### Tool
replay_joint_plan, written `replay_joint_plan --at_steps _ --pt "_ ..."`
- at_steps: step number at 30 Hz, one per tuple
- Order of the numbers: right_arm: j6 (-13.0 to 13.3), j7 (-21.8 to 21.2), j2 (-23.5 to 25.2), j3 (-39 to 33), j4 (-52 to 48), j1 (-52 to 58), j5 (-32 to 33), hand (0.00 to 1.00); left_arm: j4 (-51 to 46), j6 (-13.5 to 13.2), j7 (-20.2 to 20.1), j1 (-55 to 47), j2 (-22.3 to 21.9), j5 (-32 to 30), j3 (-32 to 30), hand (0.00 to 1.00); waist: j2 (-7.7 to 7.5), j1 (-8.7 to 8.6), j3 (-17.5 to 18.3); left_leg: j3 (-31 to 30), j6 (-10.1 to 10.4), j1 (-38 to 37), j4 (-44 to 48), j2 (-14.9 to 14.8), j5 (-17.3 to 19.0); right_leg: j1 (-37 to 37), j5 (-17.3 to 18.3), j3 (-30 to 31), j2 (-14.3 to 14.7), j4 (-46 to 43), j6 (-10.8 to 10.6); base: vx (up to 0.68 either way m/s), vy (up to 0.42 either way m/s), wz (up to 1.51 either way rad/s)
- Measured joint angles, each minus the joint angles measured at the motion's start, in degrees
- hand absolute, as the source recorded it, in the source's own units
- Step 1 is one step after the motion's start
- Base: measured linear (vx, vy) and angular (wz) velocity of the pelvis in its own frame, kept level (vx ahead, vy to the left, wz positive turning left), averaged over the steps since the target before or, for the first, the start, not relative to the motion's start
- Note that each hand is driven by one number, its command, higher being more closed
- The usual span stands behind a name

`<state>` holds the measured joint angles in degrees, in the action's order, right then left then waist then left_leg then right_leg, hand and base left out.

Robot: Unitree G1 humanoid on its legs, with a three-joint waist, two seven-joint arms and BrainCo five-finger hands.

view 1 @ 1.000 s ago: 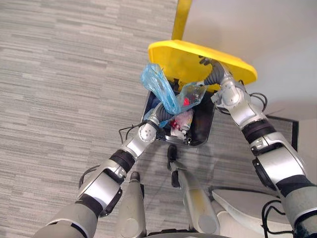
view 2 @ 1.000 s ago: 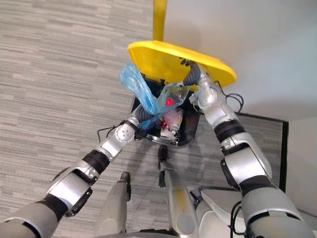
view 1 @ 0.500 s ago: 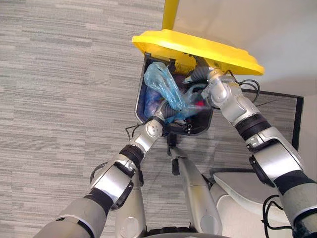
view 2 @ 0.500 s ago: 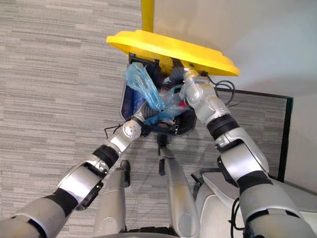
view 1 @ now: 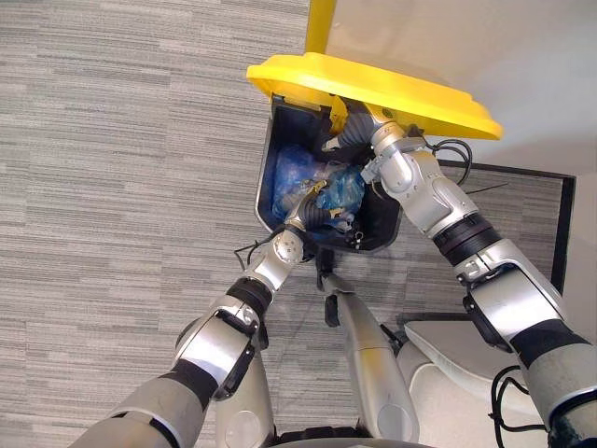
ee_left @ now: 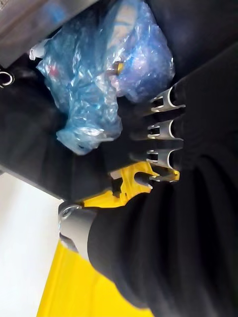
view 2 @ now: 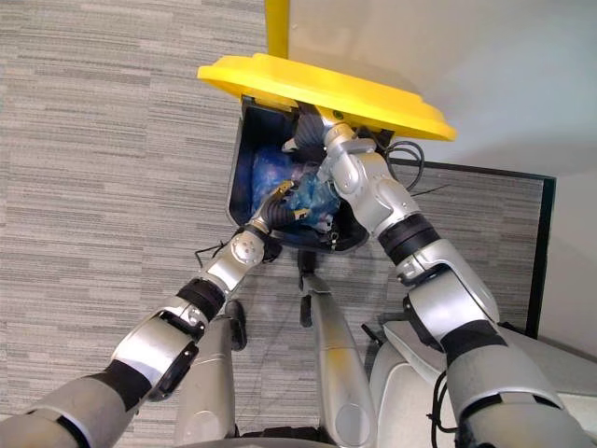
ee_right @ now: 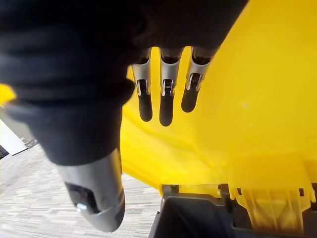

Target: Gather rubbish on tea table into small bin, then transfer packed bag to large trash can.

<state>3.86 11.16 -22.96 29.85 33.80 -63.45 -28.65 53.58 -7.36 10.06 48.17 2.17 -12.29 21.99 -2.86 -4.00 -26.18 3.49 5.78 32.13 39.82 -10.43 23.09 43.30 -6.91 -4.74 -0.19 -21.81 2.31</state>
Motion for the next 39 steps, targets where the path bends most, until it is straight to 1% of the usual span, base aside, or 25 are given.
replay_joint_plan --at_steps 4,7,11,14,16,17,18,20,23,26,28,31,33,36,39 --pt "0.00 -0.04 -0.21 -0.06 -0.92 1.30 0.00 0.00 0.00 0.00 0.00 -0.07 -0.17 -0.75 0.13 0.00 0.01 0.05 0.01 0.02 0.62 -1.02 -1.36 0.55 -0.79 -0.52 0.00 -0.03 -0.52 0.04 0.00 0.03 0.007 0.05" --pt "0.21 -0.15 -0.43 -0.09 -1.57 4.13 0.00 0.00 -0.29 -0.02 0.06 -1.27 -0.13 -0.65 0.16 0.00 0.04 0.12 0.07 0.09 0.95 -3.53 -3.73 0.89 -1.74 -2.19 0.07 -0.17 -0.86 0.28 0.10 0.05 -0.010 0.08" --pt "0.22 -0.23 -1.52 -0.66 -2.21 10.12 0.00 0.00 -4.23 -0.59 0.09 -5.59 0.35 0.86 0.41 0.00 0.85 0.19 2.02 -0.37 1.45 -5.42 -6.73 1.54 -2.92 -3.77 0.22 -0.48 -1.25 1.63 0.22 0.05 -0.015 0.10" --pt "0.23 -0.63 -2.41 -1.63 -2.22 16.01 -0.01 0.00 -7.82 -0.88 0.08 -9.24 2.06 2.87 0.25 0.00 1.16 -0.10 2.49 -2.12 1.76 -8.66 -10.08 2.49 -4.48 -7.08 0.37 -1.72 -1.91 3.30 0.03 0.04 -0.018 0.26" --pt "0.22 -1.36 -2.46 -5.50 -2.24 21.78 -0.03 0.00 -12.15 -2.15 0.03 -14.48 2.92 6.11 -0.46 0.00 2.18 -0.04 4.34 -2.85 2.00 -10.24 -11.88 2.59 -5.15 -9.02 0.43 -2.51 -1.99 4.81 -0.05 0.04 -0.011 0.23" --pt "0.20 -1.37 -2.48 -7.95 -2.27 25.32 -0.02 0.00 -14.36 -2.70 -0.04 -18.15 3.66 7.79 -1.53 0.00 3.21 -0.07 5.46 -3.70 2.21 -11.17 -12.85 2.61 -5.46 -10.43 0.52 -3.26 -2.03 5.75 -0.18 0.05 -0.002 0.24" --pt "0.18 -1.39 -2.49 -9.07 -2.35 27.03 -0.01 0.00 -15.40 -2.95 -0.02 -20.02 3.76 8.41 -2.18 0.00 3.52 -0.05 5.94 -3.90 2.19 -11.92 -13.56 2.64 -5.69 -11.13 0.53 -3.44 -2.04 6.17 -0.20 0.06 0.001 0.24" --pt "0.15 -1.44 -2.63 -13.11 -4.45 33.88 -0.01 0.00 -19.64 -3.36 -0.16 -27.76 5.00 11.30 -4.73 0.00 4.80 0.06 7.67 -4.86 2.60 -14.13 -15.55 2.83 -6.24 -13.41 1.08 -4.50 -2.07 7.07 -0.52 0.07 0.006 0.20" --pt "0.21 -1.51 -2.21 -16.59 -6.51 40.26 0.02 0.00 -22.84 -4.26 -1.41 -36.00 6.55 13.97 -8.28 0.00 5.26 0.32 9.00 -5.07 2.77 -17.03 -17.88 2.78 -6.86 -15.39 1.83 -4.85 -2.06 7.01 -0.51 0.07 0.006 0.09" --pt "0.24 -2.78 -1.51 -19.74 -8.12 46.76 0.08 0.00 -23.19 -4.27 -3.59 -43.30 7.16 16.49 -12.67 0.00 5.88 0.43 10.65 -5.45 2.66 -19.64 -19.69 2.74 -7.29 -17.44 2.77 -5.44 -2.18 6.88 -0.81 0.05 0.010 0.08" --pt "0.25 -3.48 0.03 -21.17 -8.12 49.94 0.18 0.00 -23.16 -4.23 -4.10 -46.51 7.25 16.79 -14.43 0.00 6.00 0.50 12.50 -5.96 2.44 -20.13 -20.30 2.76 -7.53 -17.78 3.41 -5.95 -2.37 6.37 -0.75 0.06 0.006 0.15" --pt "0.24 -4.35 1.98 -21.56 -8.08 53.02 0.81 0.00 -21.03 -4.16 -5.20 -49.07 7.06 16.73 -17.50 0.00 5.86 1.03 12.90 -6.57 2.55 -23.00 -21.80 2.97 -8.00 -20.02 4.69 -6.36 -2.79 5.20 -0.93 0.03 -0.005 0.13" --pt "0.33 -5.32 4.05 -22.09 -6.85 54.16 1.04 0.00 -14.43 -3.84 -5.54 -49.33 6.95 16.73 -21.93 0.00 5.65 1.58 14.58 -6.56 2.54 -24.34 -21.95 3.20 -7.99 -20.27 5.54 -6.21 -3.10 3.93 -1.26 0.00 0.000 0.00" --pt "0.29 -6.34 5.52 -22.09 -3.46 54.05 1.02 0.00 -7.55 -2.41 -6.27 -49.72 6.97 16.71 -26.42 0.00 5.34 1.67 14.74 -6.52 2.54 -27.02 -22.06 3.65 -7.99 -22.06 6.78 -5.97 -3.73 2.01 -1.67 0.01 -0.004 0.01" --pt "0.28 -6.50 6.93 -22.06 -2.37 54.14 1.04 0.00 -4.03 -1.85 -6.33 -51.21 7.04 16.63 -28.14 0.00 4.48 1.68 15.20 -6.17 2.53 -28.36 -22.00 4.02 -7.96 -23.02 6.98 -5.36 -3.87 1.98 -1.75 -0.03 0.002 -0.05"
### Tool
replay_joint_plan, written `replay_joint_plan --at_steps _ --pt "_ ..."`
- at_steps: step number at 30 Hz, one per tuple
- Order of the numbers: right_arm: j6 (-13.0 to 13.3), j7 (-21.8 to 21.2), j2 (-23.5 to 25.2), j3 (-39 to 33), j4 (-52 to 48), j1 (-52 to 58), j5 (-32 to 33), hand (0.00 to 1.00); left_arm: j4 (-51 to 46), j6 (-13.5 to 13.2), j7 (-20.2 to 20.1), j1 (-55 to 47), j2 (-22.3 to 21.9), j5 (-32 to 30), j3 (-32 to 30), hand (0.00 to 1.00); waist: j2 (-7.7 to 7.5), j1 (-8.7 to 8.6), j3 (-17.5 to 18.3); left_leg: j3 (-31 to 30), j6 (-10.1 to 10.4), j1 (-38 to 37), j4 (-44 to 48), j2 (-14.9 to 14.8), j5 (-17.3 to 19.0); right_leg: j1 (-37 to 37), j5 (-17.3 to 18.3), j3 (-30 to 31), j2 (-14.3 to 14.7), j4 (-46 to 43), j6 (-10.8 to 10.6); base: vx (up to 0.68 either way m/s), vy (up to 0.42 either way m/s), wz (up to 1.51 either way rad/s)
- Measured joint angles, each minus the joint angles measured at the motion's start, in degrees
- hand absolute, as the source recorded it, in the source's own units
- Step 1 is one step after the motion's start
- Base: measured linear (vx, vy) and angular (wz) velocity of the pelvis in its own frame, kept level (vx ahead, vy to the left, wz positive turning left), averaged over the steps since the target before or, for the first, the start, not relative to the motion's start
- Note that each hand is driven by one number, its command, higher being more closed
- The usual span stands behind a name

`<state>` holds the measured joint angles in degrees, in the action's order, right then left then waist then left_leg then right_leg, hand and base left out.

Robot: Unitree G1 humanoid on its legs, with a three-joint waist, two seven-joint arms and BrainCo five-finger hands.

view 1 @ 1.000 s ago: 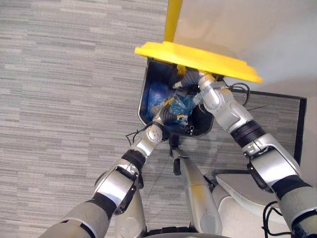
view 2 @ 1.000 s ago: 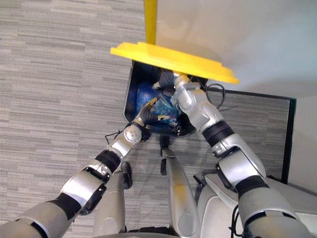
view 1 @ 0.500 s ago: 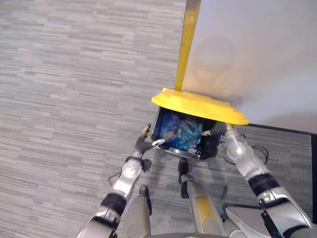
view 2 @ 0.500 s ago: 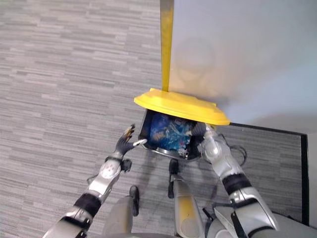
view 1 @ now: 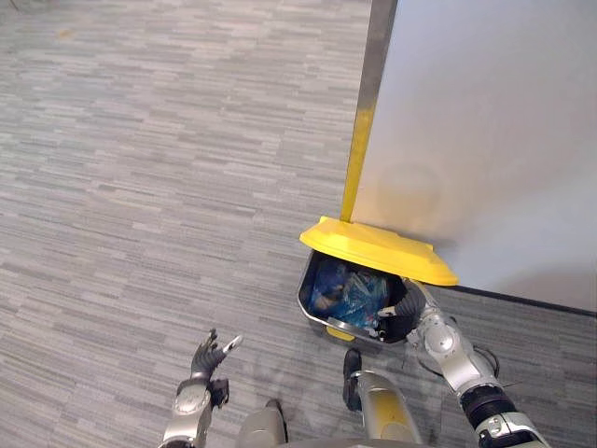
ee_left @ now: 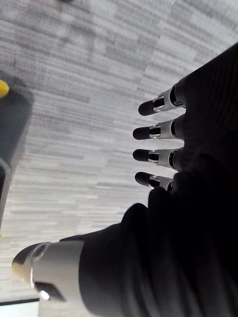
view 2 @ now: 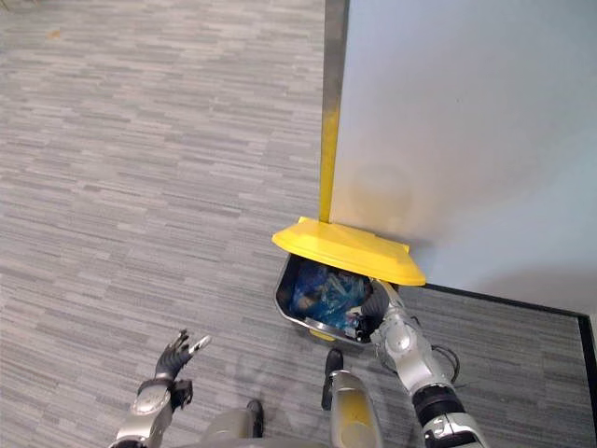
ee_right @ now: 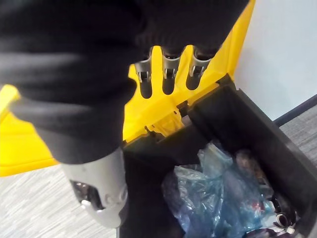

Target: Gather rubbish on tea table into small bin, then transfer packed bag to large trash can.

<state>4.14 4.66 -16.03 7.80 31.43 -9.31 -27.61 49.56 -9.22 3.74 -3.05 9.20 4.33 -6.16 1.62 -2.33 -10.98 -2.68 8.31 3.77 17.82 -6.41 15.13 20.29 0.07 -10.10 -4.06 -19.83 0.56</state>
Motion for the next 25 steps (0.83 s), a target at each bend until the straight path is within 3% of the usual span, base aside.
replay_joint_plan --at_steps 3,6,7,8,9,11,14,16,17,18,19,22,23,25 --pt "0.06 -0.09 1.73 0.04 3.17 0.13 0.08 0.00 3.75 0.19 -0.05 -1.15 -0.34 -0.40 -1.08 0.00 -1.57 0.18 -0.03 1.43 -0.84 -2.56 0.34 0.56 0.49 -1.65 -0.33 1.80 0.15 -0.02 -0.40 -0.05 0.024 -0.28" --pt "0.09 -0.55 3.31 0.04 4.29 2.12 1.45 0.00 5.50 0.24 -0.05 -2.63 -1.03 -0.56 -1.22 0.00 -3.27 0.11 -0.63 4.50 -2.11 -5.20 1.02 1.70 1.18 -2.96 -1.69 4.38 0.12 0.32 -2.64 -0.12 0.076 -0.54" --pt "0.29 -0.74 3.39 0.04 4.33 3.23 2.48 0.00 5.62 0.25 -0.06 -2.61 -1.33 -0.54 -1.21 0.00 -3.50 0.04 -0.61 5.07 -2.60 -4.68 2.30 1.98 1.38 -2.93 -2.49 5.18 0.03 0.95 -3.89 -0.16 0.090 -0.36" --pt "0.39 -1.06 3.41 -0.09 4.36 5.24 3.55 0.00 5.61 0.23 -0.11 -2.49 -1.59 -0.53 -1.20 0.00 -3.69 -0.08 -0.82 6.00 -4.00 -3.79 3.20 1.99 0.59 -3.10 -3.49 5.96 -0.14 2.71 -6.57 -0.22 0.088 -0.30" --pt "0.39 -1.10 3.54 -0.13 4.44 6.12 4.08 0.00 5.60 0.19 -0.11 -2.46 -1.72 -0.52 -1.23 0.00 -3.02 -0.10 -1.17 7.12 -4.84 -2.94 3.07 1.08 -0.05 -2.56 -2.16 5.86 -0.53 1.44 -7.73 -0.27 0.055 -0.25" --pt "0.34 -1.22 4.96 -1.24 6.40 9.69 5.61 0.00 6.31 0.38 -0.12 -2.54 -1.67 -0.59 -1.17 0.00 -3.62 -0.65 -1.66 7.42 -4.98 -2.32 3.06 0.95 -1.02 2.24 3.87 5.01 -3.13 -21.70 -4.49 -0.26 0.018 -0.08" --pt "0.36 -1.21 7.50 -2.96 6.51 14.55 7.53 0.00 5.97 0.65 -0.05 -3.61 -1.52 -0.59 -1.06 0.00 -4.84 0.15 -0.82 7.66 -3.62 -2.07 2.16 0.00 -2.16 -0.42 6.40 6.18 -5.85 -34.00 -3.46 -0.10 -0.107 -0.08" --pt "0.39 -1.18 9.11 -4.09 6.65 16.01 8.44 0.00 5.09 1.01 -0.02 -3.69 -1.10 -0.56 -1.89 0.00 -6.73 0.32 0.21 7.63 -2.27 -0.79 1.81 -0.74 -3.66 -3.13 9.48 6.32 -6.40 -29.98 -5.32 -0.05 -0.256 -0.18" --pt "0.37 -1.11 9.47 -5.44 6.69 16.33 9.10 0.00 5.02 1.39 -0.02 -3.45 -2.35 -0.59 -2.76 0.00 -5.48 0.63 0.84 8.18 -1.45 -0.84 -2.19 -1.29 -6.09 -3.64 10.11 5.40 -4.55 -24.94 -5.63 -0.02 -0.186 -0.42" --pt "0.47 -0.89 9.30 -7.59 7.43 16.33 9.32 0.00 4.93 1.34 -0.04 -3.05 -4.69 -0.62 -3.00 0.00 -4.22 0.85 1.63 9.51 -2.08 -1.97 -8.77 -1.81 -10.41 -5.26 10.56 5.40 -2.63 -17.06 -4.95 -0.04 -0.164 -0.46" --pt "0.51 -0.83 9.07 -7.97 8.41 16.00 9.77 0.00 4.94 1.32 -0.06 -2.68 -5.42 -0.64 -2.98 0.00 -3.81 0.87 1.93 9.91 -2.16 -2.13 -10.68 -1.88 -11.79 -5.92 10.70 5.43 -2.14 -14.01 -4.71 -0.07 -0.151 -0.42" --pt "0.34 -0.62 8.09 -10.24 14.85 14.48 11.85 0.00 5.11 1.16 -0.06 -0.65 -6.68 -0.68 -2.82 0.00 -2.67 1.39 2.48 10.25 -0.57 -1.95 -14.98 -2.28 -14.19 -9.79 11.02 5.42 -0.35 -0.33 -2.49 -0.11 -0.117 -0.31" --pt "-0.14 -0.37 7.77 -10.65 16.44 14.64 12.37 0.00 5.05 1.10 -0.01 -0.41 -6.49 -0.71 -2.72 0.00 -1.91 1.21 2.61 9.48 -0.61 -1.91 -15.42 -2.52 -14.63 -11.01 9.32 4.83 0.23 2.35 -2.42 -0.12 -0.018 -0.03" --pt "-0.41 0.18 7.87 -12.04 17.41 17.16 12.67 0.00 5.11 1.07 0.07 -0.71 -5.08 -1.13 -2.73 0.00 -1.95 1.15 2.78 8.13 -0.74 -2.50 -15.51 -2.43 -14.55 -13.12 8.51 3.76 0.40 4.57 -2.75 -0.13 0.022 0.18"
